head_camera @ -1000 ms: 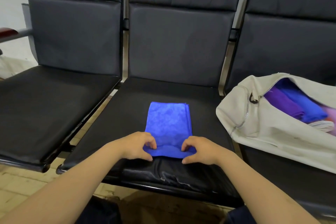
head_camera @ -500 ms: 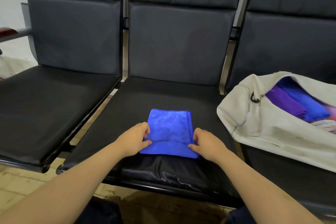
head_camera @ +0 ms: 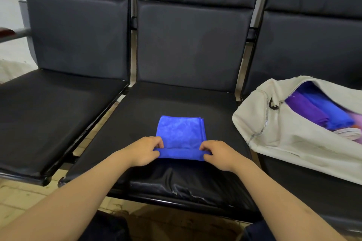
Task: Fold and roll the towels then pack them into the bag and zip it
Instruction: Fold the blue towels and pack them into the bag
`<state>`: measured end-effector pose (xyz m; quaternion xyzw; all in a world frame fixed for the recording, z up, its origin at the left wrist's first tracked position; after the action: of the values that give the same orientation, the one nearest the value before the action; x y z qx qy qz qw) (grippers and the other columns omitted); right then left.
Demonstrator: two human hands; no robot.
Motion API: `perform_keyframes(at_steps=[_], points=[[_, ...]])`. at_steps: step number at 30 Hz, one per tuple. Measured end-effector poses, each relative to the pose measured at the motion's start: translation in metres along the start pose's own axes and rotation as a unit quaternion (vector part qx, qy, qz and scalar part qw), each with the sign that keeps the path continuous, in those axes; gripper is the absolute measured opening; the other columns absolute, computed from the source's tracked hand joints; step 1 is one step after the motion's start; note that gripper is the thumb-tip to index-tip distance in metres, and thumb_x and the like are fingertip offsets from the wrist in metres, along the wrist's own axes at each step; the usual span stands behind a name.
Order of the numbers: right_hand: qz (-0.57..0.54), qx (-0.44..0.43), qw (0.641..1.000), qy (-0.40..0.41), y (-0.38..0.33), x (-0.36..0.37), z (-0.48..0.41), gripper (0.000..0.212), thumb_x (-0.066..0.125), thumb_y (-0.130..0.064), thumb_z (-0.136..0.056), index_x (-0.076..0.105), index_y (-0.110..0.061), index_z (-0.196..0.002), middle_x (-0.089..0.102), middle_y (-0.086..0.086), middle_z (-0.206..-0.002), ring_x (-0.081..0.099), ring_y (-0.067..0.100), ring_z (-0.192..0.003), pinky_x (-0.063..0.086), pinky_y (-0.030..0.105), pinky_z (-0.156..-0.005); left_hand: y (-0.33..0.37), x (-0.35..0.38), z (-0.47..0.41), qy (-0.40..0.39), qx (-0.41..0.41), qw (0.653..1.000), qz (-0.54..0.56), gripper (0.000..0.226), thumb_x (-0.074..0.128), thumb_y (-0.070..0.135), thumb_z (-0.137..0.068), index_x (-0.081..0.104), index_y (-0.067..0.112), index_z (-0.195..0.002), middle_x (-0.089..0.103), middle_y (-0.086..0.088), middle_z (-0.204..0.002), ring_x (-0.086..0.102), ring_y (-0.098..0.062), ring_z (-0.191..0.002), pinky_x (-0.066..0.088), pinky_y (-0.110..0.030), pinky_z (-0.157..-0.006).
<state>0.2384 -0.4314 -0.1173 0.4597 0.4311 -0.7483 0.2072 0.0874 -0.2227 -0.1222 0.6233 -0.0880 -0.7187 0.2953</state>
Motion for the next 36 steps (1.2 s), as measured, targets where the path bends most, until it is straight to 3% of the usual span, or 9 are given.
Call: perform_keyframes(at_steps=[8,11,15,19,22,27,30,33,36], points=[[-0.049,0.068,0.996,0.002,0.000,-0.003,0.002,0.013,0.047,-0.026,-0.097,0.054,-0.017,-0.103,0.062,0.002,-0.098,0.063,0.020,-0.082,0.050,0.032,-0.075,-0.008,-0.001,-0.001,0.019,-0.074,0.994,0.078,0.005,0.048,0.024,-0.096,0.049,0.019,-0.097,0.062,0.003,-0.079,0.060,-0.010,-0.063,0.048,-0.026,-0.066],[0.074,0.066,0.994,0.056,-0.001,0.000,0.001,0.017,0.055,-0.032,-0.093,0.050,-0.019,-0.103,0.051,-0.001,-0.102,0.055,0.016,-0.084,0.047,0.029,-0.074,-0.013,0.001,-0.002,0.052,-0.086,0.994,-0.035,0.019,0.057,0.034,-0.092,0.044,0.022,-0.101,0.051,0.007,-0.092,0.055,-0.010,-0.077,0.046,-0.027,-0.071],[0.125,-0.042,0.985,0.113,-0.010,-0.005,0.002,0.011,0.058,-0.032,-0.088,0.054,-0.022,-0.091,0.047,-0.008,-0.098,0.048,0.013,-0.093,0.042,0.028,-0.083,-0.004,0.000,-0.004,0.099,0.040,0.989,-0.101,0.010,0.057,0.032,-0.090,0.048,0.034,-0.085,0.048,0.012,-0.098,0.050,-0.009,-0.092,0.042,-0.027,-0.082],[0.045,-0.056,0.997,-0.005,-0.008,-0.002,0.005,0.033,0.070,-0.043,-0.079,0.057,-0.026,-0.105,0.052,-0.009,-0.111,0.049,0.011,-0.102,0.043,0.029,-0.092,-0.004,0.007,-0.004,0.003,0.073,0.994,-0.083,0.019,0.063,0.035,-0.081,0.055,0.030,-0.098,0.047,0.014,-0.103,0.047,-0.008,-0.100,0.043,-0.028,-0.089],[0.063,-0.027,0.998,-0.016,-0.006,0.001,0.003,0.035,0.066,-0.031,-0.085,0.054,-0.022,-0.117,0.053,-0.005,-0.120,0.052,0.015,-0.106,0.045,0.030,-0.092,-0.006,0.011,-0.007,0.030,0.065,0.992,-0.100,0.028,0.057,0.023,-0.083,0.052,0.024,-0.110,0.050,0.008,-0.112,0.049,-0.013,-0.104,0.044,-0.031,-0.090],[-0.018,0.052,0.998,0.000,-0.006,-0.007,0.002,0.015,0.048,-0.022,-0.096,0.048,-0.020,-0.111,0.060,0.004,-0.110,0.060,0.020,-0.093,0.050,0.034,-0.080,-0.004,0.010,-0.008,0.074,0.011,0.996,0.041,0.023,0.046,0.017,-0.091,0.044,0.028,-0.111,0.060,0.003,-0.100,0.058,-0.015,-0.087,0.049,-0.034,-0.079],[-0.041,0.072,0.997,-0.005,-0.004,-0.009,0.003,0.018,0.043,-0.023,-0.098,0.049,-0.021,-0.115,0.060,0.004,-0.109,0.060,0.019,-0.094,0.049,0.030,-0.078,0.001,0.013,-0.007,0.098,0.009,0.985,0.142,0.031,0.055,0.016,-0.091,0.041,0.028,-0.115,0.054,0.009,-0.109,0.055,-0.006,-0.095,0.043,-0.020,-0.082],[-0.027,0.078,0.997,0.010,-0.001,-0.010,0.003,0.021,0.045,-0.024,-0.099,0.049,-0.019,-0.119,0.058,0.004,-0.111,0.058,0.016,-0.090,0.045,0.025,-0.073,0.002,0.019,-0.008,0.143,0.004,0.979,0.145,0.042,0.068,0.017,-0.085,0.040,0.025,-0.115,0.049,0.010,-0.109,0.052,-0.004,-0.094,0.039,-0.013,-0.081],[0.017,0.072,0.997,0.035,0.000,-0.007,0.001,0.014,0.049,-0.023,-0.097,0.048,-0.018,-0.110,0.054,0.004,-0.112,0.054,0.017,-0.089,0.041,0.024,-0.073,0.001,0.024,-0.011,0.187,-0.004,0.978,0.093,0.027,0.064,0.015,-0.088,0.044,0.020,-0.105,0.044,0.001,-0.118,0.052,-0.009,-0.087,0.044,-0.023,-0.083]])
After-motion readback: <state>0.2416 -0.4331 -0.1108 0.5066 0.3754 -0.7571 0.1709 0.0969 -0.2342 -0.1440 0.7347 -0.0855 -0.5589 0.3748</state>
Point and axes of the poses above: each hand's wrist, its own z-axis away from the middle knuckle, its own x-axis out of the palm, y = z × x, the point moved 2 cm from there along -z, towards the middle knuckle
